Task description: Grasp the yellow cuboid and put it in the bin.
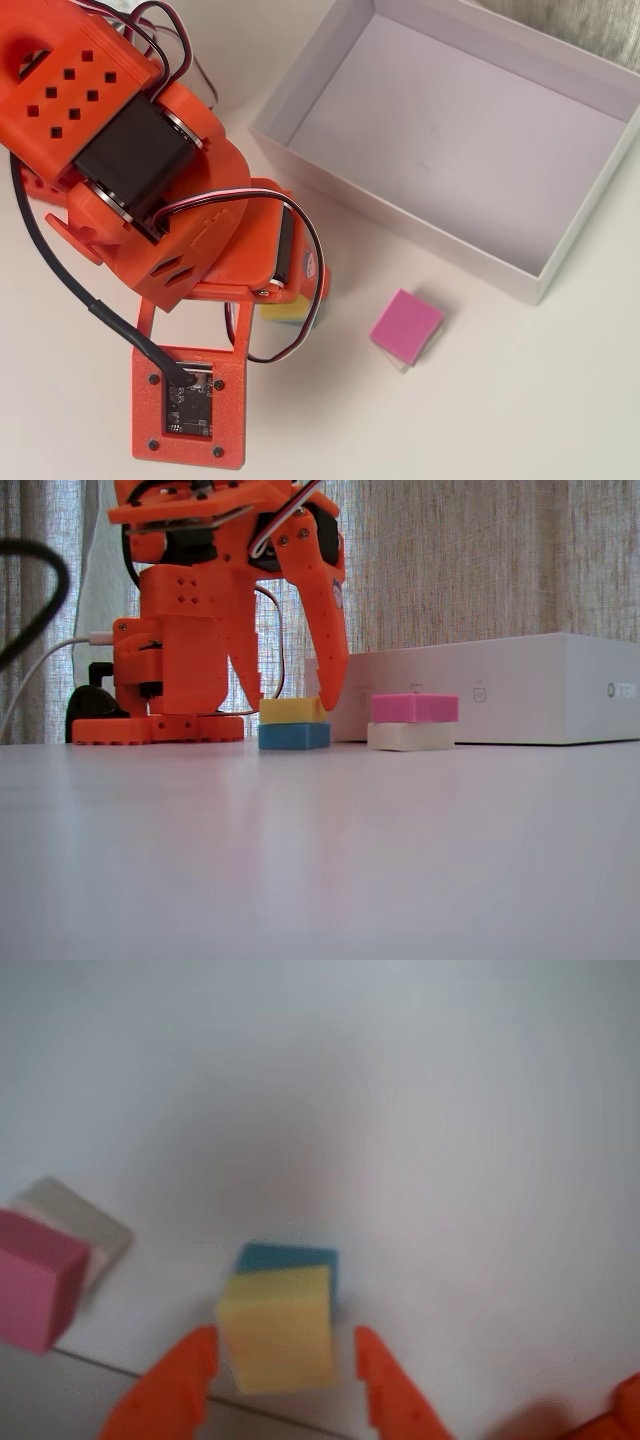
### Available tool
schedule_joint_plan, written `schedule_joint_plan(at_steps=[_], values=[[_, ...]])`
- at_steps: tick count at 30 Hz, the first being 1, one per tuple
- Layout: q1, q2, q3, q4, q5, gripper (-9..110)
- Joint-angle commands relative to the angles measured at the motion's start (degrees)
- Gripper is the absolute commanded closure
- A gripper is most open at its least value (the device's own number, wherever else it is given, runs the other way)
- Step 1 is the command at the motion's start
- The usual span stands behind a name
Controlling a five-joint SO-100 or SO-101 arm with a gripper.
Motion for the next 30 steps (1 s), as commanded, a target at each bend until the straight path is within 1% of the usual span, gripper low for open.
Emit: schedule_joint_plan(at_steps=[1,14,25,30], values=[[-0.35,0.7,-0.18,-0.97,-0.09,86],[-0.44,0.7,0.53,-2.72,0.09,89],[-0.62,0.62,0.7,-3.25,0.09,95],[-0.79,0.53,0.7,-4.39,0.09,101]])
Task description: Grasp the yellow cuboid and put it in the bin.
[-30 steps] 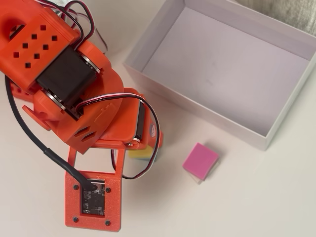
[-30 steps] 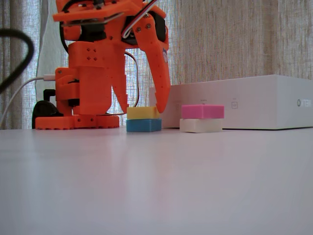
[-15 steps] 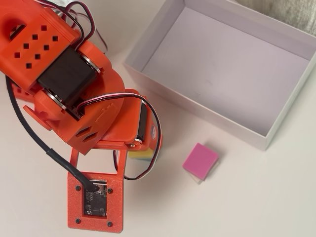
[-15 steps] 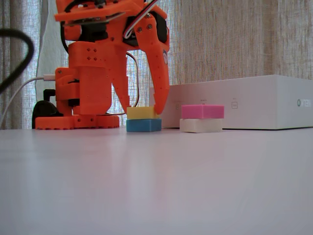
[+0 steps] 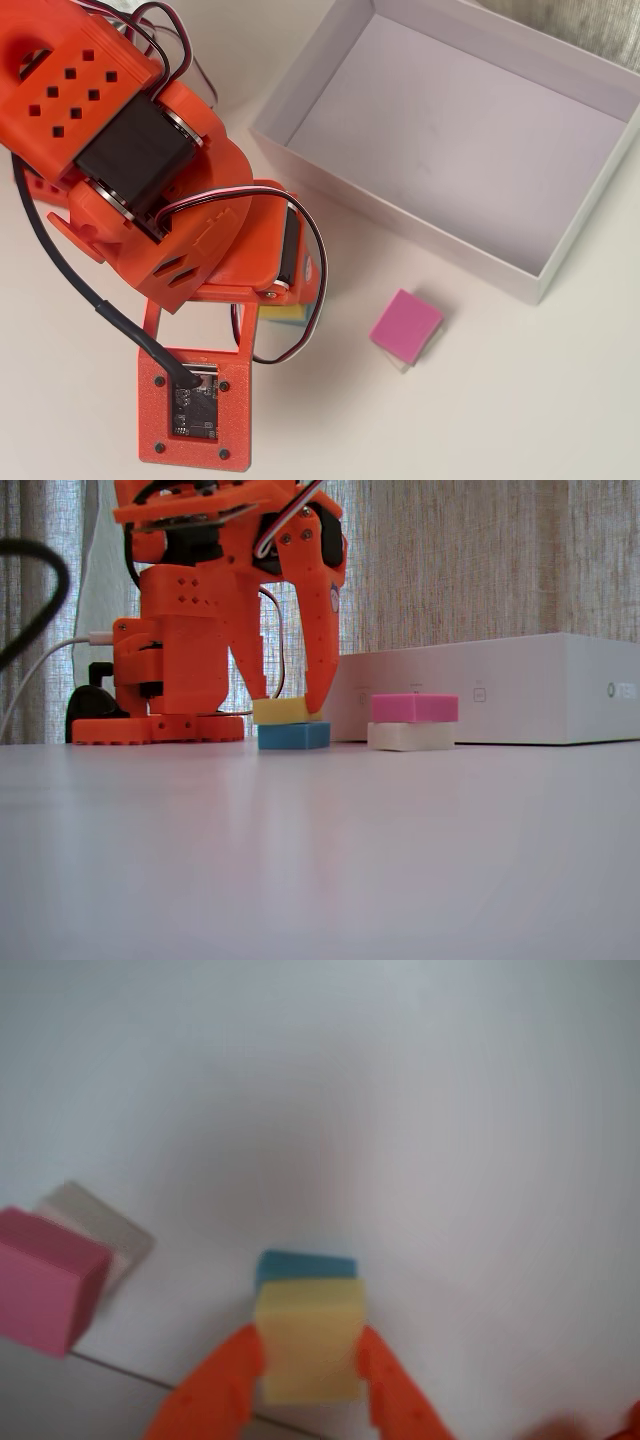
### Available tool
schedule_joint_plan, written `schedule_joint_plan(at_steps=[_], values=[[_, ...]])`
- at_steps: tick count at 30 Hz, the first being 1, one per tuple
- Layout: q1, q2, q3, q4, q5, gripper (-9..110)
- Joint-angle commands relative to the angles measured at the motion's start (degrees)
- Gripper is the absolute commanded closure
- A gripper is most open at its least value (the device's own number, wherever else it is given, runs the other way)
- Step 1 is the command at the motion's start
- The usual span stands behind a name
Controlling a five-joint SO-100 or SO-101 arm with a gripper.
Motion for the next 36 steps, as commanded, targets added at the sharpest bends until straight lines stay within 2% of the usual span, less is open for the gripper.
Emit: schedule_joint_plan(at_steps=[1,7,17,23,31,36], values=[[-0.44,0.53,-0.18,-1.49,0.09,103],[-0.7,0.7,-0.18,-1.76,0.09,110],[-0.79,5.89,-2.9,4.39,-0.09,110],[-2.99,11.95,-14.77,11.6,0.09,110],[-19.42,6.33,-37.27,18.63,1.32,110],[-29.0,-0.44,-39.02,19.16,1.32,110]])
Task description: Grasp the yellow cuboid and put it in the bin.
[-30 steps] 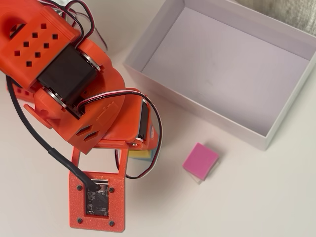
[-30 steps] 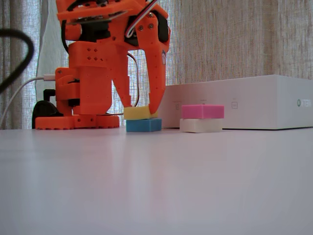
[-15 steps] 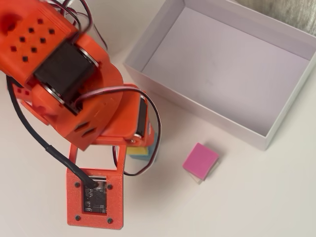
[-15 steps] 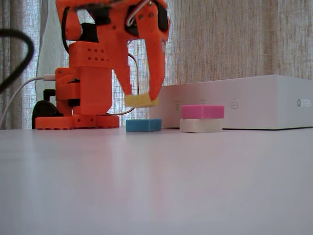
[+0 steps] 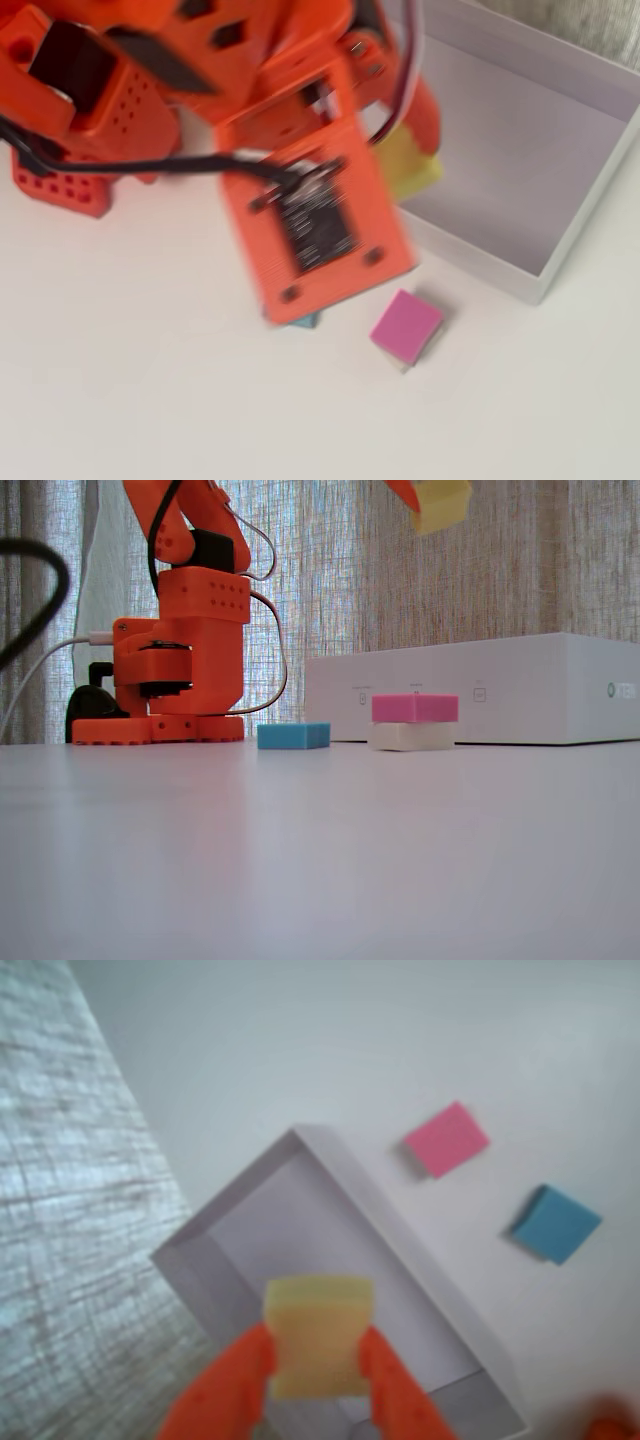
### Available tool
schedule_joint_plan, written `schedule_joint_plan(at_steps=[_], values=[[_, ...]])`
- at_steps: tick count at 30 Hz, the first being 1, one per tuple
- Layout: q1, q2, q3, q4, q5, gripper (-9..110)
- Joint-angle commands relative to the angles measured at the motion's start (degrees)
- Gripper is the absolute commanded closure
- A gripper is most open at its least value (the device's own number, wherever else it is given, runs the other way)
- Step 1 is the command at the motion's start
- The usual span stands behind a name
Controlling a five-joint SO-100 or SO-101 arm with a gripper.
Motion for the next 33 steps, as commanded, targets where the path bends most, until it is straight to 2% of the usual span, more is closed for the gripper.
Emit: schedule_joint_plan(at_steps=[1,7,14,22,28,33], values=[[-5.63,-3.78,-2.37,0.53,0.18,110],[-11.78,-7.65,6.06,-4.22,0.35,107],[-12.48,-7.03,10.99,-8.61,0.35,67],[-8.79,-3.16,11.16,-14.77,0.44,67],[2.72,7.56,7.29,-16.52,0.7,71],[17.23,21.09,11.43,-25.4,4.13,73]])
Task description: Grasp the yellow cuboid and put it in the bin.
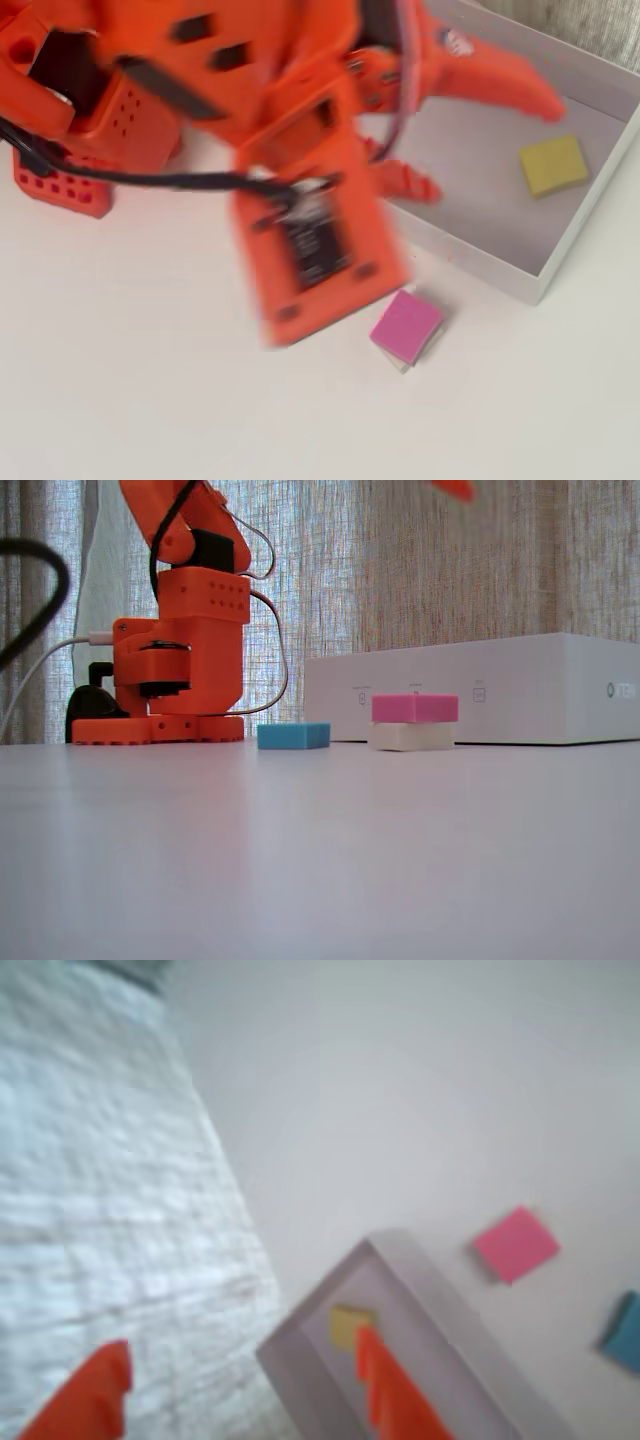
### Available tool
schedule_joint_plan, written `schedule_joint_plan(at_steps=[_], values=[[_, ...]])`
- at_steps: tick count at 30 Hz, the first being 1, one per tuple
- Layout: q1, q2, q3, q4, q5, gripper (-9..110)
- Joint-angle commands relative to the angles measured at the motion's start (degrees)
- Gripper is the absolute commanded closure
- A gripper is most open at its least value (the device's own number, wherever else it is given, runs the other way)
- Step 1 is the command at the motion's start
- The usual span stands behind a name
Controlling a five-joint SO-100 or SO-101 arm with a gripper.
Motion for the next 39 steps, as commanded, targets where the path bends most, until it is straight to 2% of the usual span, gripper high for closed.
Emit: schedule_joint_plan(at_steps=[1,4,9,16,22,28,39], values=[[9.49,10.46,2.64,-6.33,2.02,73],[16.26,18.54,12.66,-10.81,4.66,80],[23.12,33.31,29.18,-12.57,7.12,81],[26.54,50.54,41.57,-1.58,7.03,82],[26.89,59.24,46.32,8.88,6.59,89],[26.89,59.5,48.78,11.87,6.5,90],[26.98,59.5,55.11,10.55,5.8,110]])
